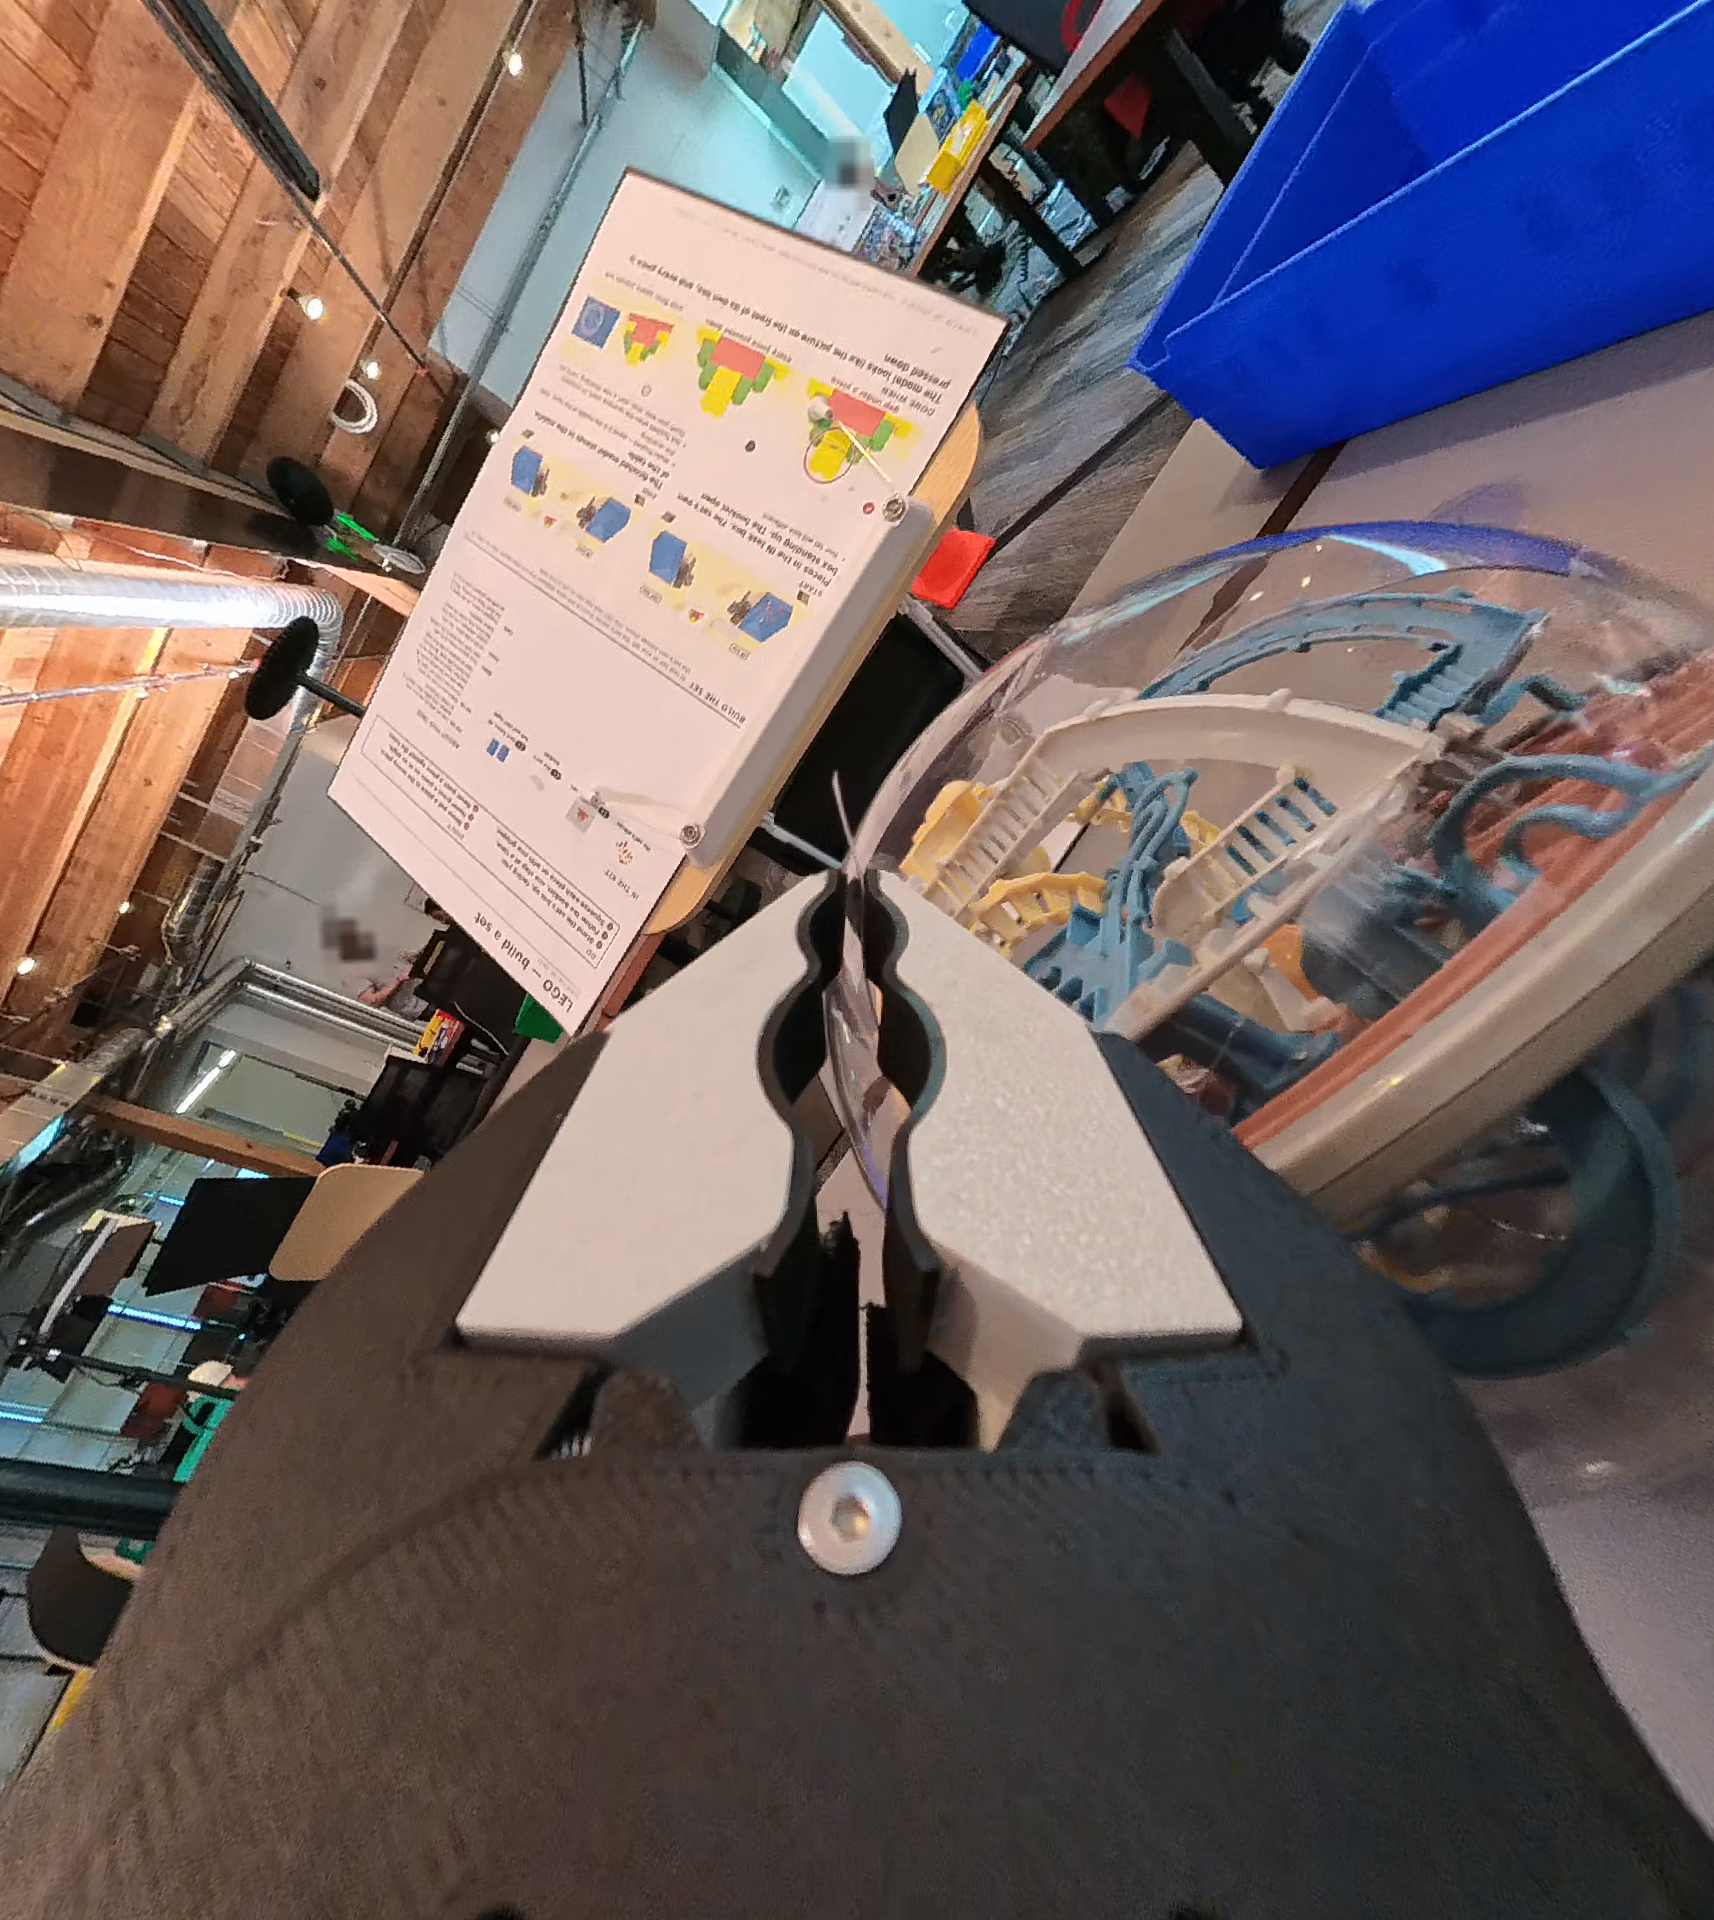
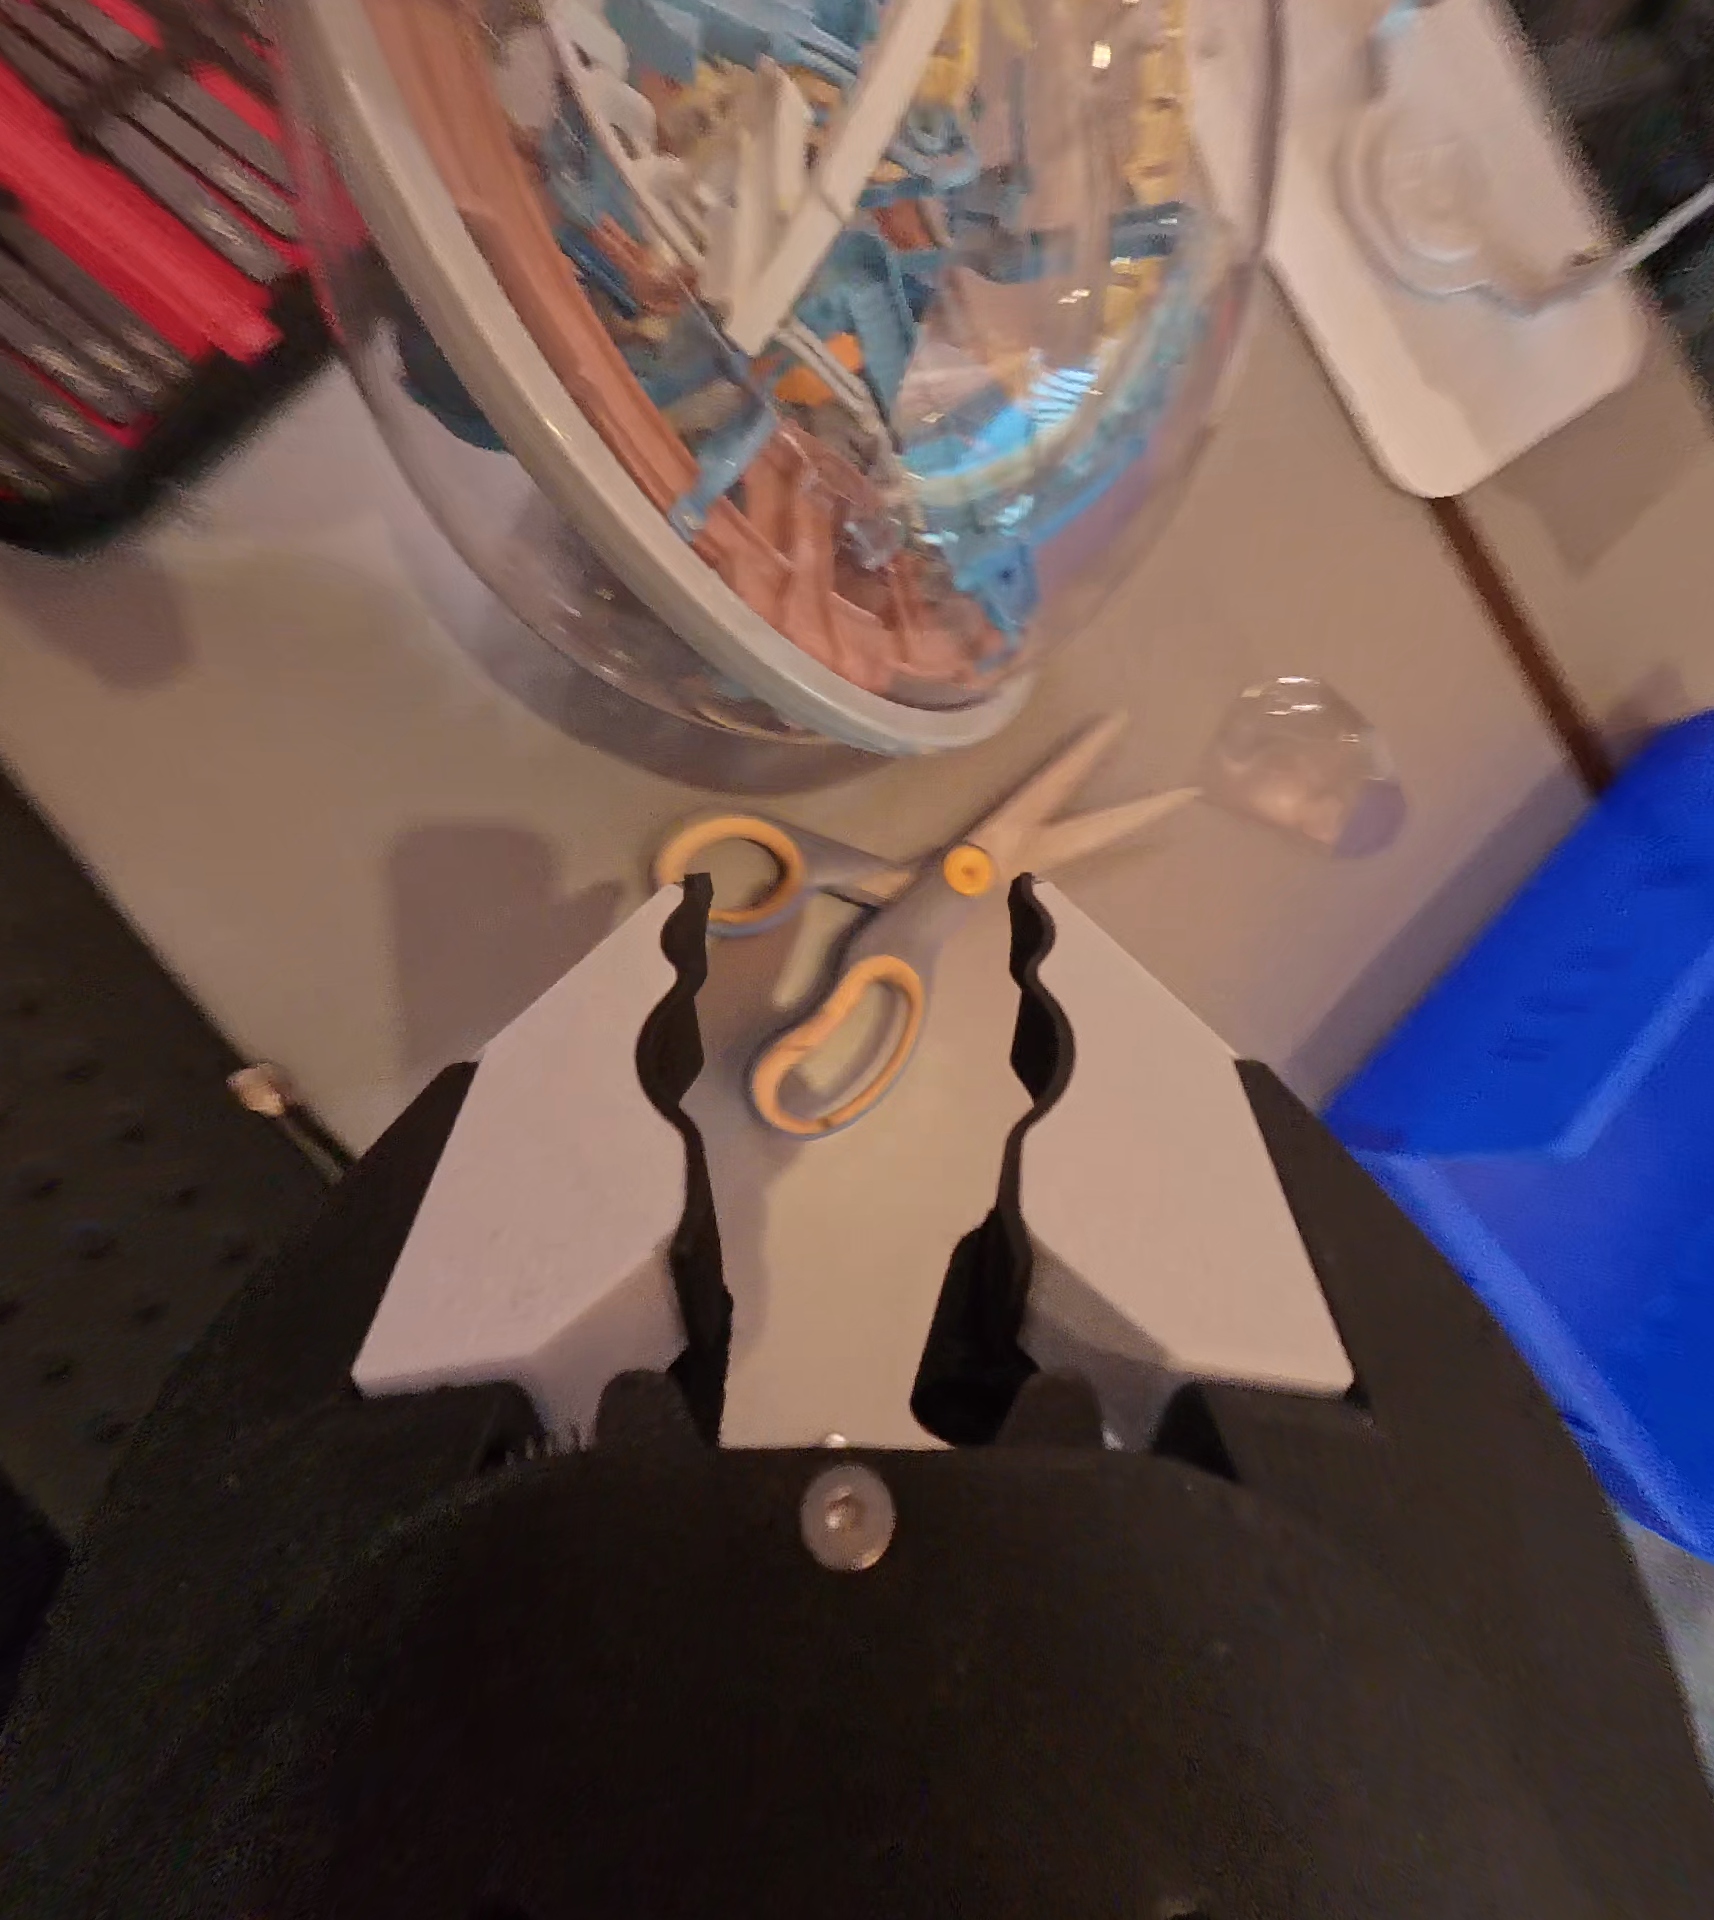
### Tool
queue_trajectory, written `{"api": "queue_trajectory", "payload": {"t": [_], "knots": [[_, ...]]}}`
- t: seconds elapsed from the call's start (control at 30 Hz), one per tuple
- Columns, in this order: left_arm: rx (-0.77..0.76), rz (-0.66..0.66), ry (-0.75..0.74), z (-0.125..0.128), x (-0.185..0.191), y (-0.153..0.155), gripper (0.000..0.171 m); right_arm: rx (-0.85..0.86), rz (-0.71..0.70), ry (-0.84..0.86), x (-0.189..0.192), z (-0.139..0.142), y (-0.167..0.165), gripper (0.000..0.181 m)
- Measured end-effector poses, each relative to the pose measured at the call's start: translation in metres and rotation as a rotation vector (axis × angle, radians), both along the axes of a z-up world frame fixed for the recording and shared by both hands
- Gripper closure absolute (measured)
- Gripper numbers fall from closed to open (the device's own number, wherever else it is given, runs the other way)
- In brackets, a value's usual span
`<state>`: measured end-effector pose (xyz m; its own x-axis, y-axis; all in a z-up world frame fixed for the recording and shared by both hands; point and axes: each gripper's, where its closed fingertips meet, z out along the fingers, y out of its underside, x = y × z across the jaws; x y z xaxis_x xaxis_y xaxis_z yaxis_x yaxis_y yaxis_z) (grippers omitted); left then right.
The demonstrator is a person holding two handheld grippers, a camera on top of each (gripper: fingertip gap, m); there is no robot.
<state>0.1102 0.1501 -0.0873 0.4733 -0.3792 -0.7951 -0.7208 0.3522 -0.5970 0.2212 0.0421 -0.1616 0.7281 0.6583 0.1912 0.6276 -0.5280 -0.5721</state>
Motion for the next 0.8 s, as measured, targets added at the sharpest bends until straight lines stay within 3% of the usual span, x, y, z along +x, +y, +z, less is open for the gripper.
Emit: {"api": "queue_trajectory", "payload": {"t": [0.2,0.4,0.57,0.6,0.63,0.8], "knots": [[-0.002,0.008,0.006,-0.005,-0.008,0.004,0.171,-0.056,-0.121,0.161,0.042,-0.024,-0.017,0.12],[-0.084,-0.006,-0.024,-0.01,-0.016,0.009,0.17,-0.199,-0.117,0.163,0.018,-0.078,-0.027,0.114],[-0.107,-0.011,-0.031,-0.013,-0.024,0.006,0.167,-0.289,-0.183,0.043,0.032,-0.126,-0.023,0.127],[-0.115,-0.013,-0.036,-0.014,-0.025,0.006,0.167,-0.27,-0.181,0.052,0.032,-0.129,-0.02,0.135],[-0.119,-0.015,-0.04,-0.014,-0.027,0.005,0.166,-0.24,-0.188,0.08,0.033,-0.128,-0.015,0.158],[-0.128,-0.068,-0.054,-0.014,-0.03,-0.005,0.164,-0.185,-0.163,0.117,0.038,-0.128,-0.013,0.172]]}}
